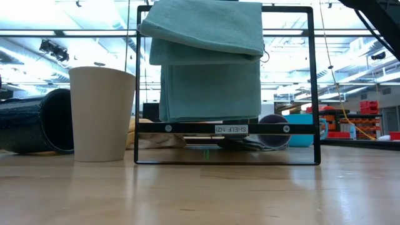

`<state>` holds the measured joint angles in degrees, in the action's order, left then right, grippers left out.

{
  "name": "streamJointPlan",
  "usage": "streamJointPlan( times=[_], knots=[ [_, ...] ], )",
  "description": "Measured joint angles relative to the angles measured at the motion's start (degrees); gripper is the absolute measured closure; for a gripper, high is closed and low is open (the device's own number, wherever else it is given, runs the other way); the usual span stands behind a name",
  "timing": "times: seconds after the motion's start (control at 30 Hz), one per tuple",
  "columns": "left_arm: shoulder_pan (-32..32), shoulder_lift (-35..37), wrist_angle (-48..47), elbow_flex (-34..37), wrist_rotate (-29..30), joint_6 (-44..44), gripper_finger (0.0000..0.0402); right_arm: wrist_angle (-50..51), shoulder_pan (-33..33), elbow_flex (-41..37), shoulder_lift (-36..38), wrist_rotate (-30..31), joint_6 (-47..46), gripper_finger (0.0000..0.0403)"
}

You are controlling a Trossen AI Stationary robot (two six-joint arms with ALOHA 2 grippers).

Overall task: Stack small to large cups/mugs on shelf
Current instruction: Put the dark blue mug on the shelf

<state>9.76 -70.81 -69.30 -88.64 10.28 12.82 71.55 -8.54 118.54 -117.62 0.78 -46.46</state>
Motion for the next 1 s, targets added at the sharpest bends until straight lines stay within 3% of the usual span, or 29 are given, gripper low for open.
streamJointPlan(
  times=[0.4, 0.6, 0.8, 1.0],
  knots=[
    [0.0, 0.0, 0.0, 0.0, 0.0, 0.0, 0.0221, 2.3, 0.1, 2.9, 4.2, -0.7, 0.0, 0.0285],
    [0.0, 0.0, 0.3, 0.0, 0.0, -0.1, 0.0223, 2.1, 1.8, 3.5, 10.8, -1.8, 2.1, 0.0294],
    [0.3, 0.2, 4.7, 0.0, 0.0, -2.9, 0.0219, 0.5, 8.9, 3.5, 19.8, 9.2, 8.8, 0.0306],
    [1.5, 0.4, 19.5, 0.0, 0.0, -10.2, 0.0226, -0.8, 18.5, 3.3, 28.1, 25.2, 16.3, 0.0317]
  ],
)
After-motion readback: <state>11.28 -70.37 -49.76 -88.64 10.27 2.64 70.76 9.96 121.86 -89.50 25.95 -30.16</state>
